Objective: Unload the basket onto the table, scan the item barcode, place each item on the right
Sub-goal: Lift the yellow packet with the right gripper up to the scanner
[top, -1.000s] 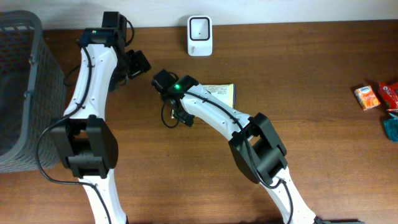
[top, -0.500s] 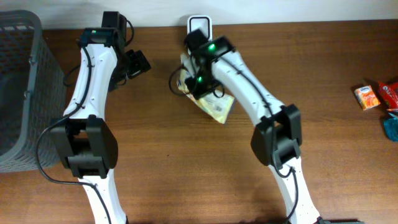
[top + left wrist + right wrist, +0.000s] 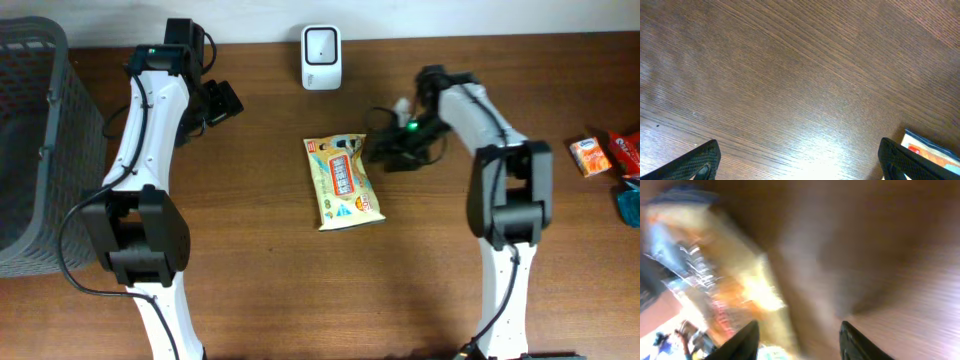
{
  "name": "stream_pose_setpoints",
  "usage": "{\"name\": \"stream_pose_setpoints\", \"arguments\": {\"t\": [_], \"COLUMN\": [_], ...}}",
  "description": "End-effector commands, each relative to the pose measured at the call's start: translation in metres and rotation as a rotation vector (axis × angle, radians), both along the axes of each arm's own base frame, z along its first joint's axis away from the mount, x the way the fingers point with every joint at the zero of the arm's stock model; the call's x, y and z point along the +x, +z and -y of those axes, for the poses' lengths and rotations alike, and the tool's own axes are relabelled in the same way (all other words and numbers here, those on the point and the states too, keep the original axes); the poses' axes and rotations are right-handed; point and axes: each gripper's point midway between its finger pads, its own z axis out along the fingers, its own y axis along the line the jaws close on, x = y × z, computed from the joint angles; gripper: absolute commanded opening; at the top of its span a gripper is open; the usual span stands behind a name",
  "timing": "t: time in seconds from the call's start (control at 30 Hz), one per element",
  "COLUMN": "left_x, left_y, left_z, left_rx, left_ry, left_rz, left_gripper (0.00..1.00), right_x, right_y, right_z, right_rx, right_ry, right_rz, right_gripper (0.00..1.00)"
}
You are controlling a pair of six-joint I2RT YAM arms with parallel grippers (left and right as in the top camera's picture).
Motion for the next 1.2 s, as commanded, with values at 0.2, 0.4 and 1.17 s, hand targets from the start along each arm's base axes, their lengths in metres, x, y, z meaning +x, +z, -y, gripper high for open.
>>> {"name": "stream_pose_setpoints", "arguments": {"t": [0.2, 0.4, 1.17], "left_x": [0.0, 0.0, 0.0], "left_y": [0.003, 0.003, 0.003], "left_z": [-0.003, -0.003, -0.003], "left_rx": [0.01, 0.01, 0.01], "left_ry": [-0.008, -0.007, -0.008], "left_rz": [0.007, 0.007, 0.007], "left_gripper": [0.99, 0.99, 0.99], "right_x": [-0.006, -0.014, 0.046], "right_y": [0.097, 0.074, 0.064], "right_z": [-0.01, -0.069, -0.101], "right_rx": [-0.247, -0.639, -0.499], "right_ry": [0.345, 0.426, 0.229], "right_rz": [0.179, 0.266, 0.395], "right_gripper": [0.77, 0.8, 0.04]}}
